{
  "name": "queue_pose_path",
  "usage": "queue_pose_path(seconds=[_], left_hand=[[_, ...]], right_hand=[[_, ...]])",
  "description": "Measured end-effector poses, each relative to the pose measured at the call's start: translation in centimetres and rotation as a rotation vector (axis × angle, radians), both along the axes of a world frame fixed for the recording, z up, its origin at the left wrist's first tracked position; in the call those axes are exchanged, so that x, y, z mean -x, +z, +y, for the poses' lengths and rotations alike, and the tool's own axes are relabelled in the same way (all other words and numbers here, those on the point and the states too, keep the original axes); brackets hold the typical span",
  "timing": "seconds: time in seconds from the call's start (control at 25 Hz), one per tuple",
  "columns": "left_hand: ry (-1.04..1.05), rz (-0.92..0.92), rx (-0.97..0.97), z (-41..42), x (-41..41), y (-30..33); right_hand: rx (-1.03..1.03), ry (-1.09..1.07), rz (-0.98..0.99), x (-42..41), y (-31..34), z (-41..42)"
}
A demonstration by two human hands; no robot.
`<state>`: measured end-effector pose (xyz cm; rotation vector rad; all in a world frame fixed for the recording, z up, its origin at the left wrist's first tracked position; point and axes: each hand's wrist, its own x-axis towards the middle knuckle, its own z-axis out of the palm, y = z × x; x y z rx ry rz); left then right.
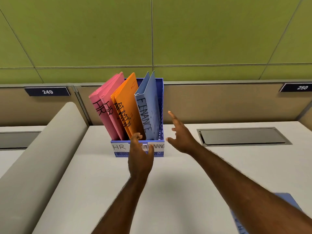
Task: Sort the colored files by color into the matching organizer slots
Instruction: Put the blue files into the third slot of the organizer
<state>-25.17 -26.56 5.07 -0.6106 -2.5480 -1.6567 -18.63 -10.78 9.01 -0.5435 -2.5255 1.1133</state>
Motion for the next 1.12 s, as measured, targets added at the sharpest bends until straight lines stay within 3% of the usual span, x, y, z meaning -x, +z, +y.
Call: queue_pose_path(seconds=[0.4, 0.6, 0.8, 1.12], left_hand=[[-0.293, 0.009, 0.098, -6.7, -9.4, -4.8], [-0.484, 0.174, 0.291, -7.6, -14.7, -7.1], [-0.625, 0.254, 0.416, -6.7, -21.0, -9.1], [-0.696, 0.196, 0.569, -3.2, -31.1, -11.1]], right_hand=[[-0.075, -0.305, -0.086, -19.2, -8.7, -7.0], [-0.116, -0.456, -0.144, -28.1, -12.1, -8.7], [-0.115, -0.545, -0.212, -36.1, -14.3, -7.8], [-0.07, -0.677, -0.265, -47.3, -15.6, -3.3]])
